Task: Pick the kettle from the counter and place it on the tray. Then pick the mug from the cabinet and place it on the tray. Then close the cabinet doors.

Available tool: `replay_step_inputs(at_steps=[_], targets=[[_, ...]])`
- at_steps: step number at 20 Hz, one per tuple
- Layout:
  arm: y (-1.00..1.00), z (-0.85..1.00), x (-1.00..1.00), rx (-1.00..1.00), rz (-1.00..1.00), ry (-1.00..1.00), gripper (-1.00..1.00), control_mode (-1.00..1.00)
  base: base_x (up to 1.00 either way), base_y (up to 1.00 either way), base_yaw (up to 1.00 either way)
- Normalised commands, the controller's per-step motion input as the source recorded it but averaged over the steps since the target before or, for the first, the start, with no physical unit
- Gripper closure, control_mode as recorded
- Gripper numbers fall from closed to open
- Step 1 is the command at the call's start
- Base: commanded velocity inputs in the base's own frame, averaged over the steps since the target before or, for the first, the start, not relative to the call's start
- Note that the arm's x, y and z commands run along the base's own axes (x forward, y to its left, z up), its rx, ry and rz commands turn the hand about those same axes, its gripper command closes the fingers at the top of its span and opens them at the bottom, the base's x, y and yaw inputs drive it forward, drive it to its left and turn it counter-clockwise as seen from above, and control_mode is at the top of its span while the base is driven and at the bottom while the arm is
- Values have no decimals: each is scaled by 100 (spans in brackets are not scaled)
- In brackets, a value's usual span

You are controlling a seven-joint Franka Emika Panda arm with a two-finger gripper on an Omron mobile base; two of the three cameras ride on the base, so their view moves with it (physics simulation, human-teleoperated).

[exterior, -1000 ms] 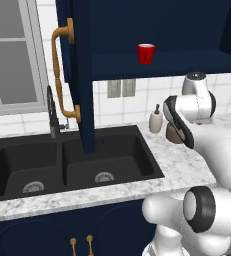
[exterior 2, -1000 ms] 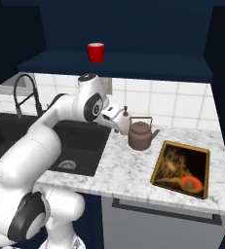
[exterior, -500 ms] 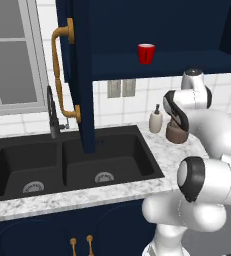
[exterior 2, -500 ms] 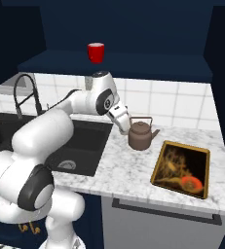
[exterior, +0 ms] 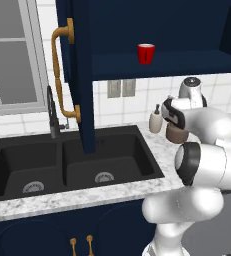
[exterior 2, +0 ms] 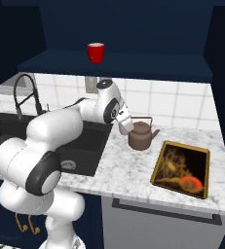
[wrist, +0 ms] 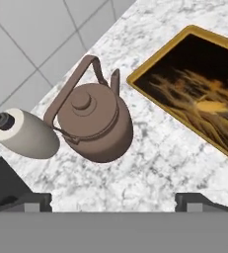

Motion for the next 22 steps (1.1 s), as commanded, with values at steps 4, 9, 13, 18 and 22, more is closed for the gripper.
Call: replay_step_inputs(at_steps=[4,9,13,18,22], targets=[[-4,0,54,3,-4,-4,-100,-100,0,0,0],[-24,-2,59,5,-1,0,-100,-100,0,0,0],[-30,-2,55,5,0,2,-100,-100,0,0,0],[-16,-25,53,2,0,1,-100,-100,0,0,0],[-1,-36,42,3,0,0,-100,-100,0,0,0]])
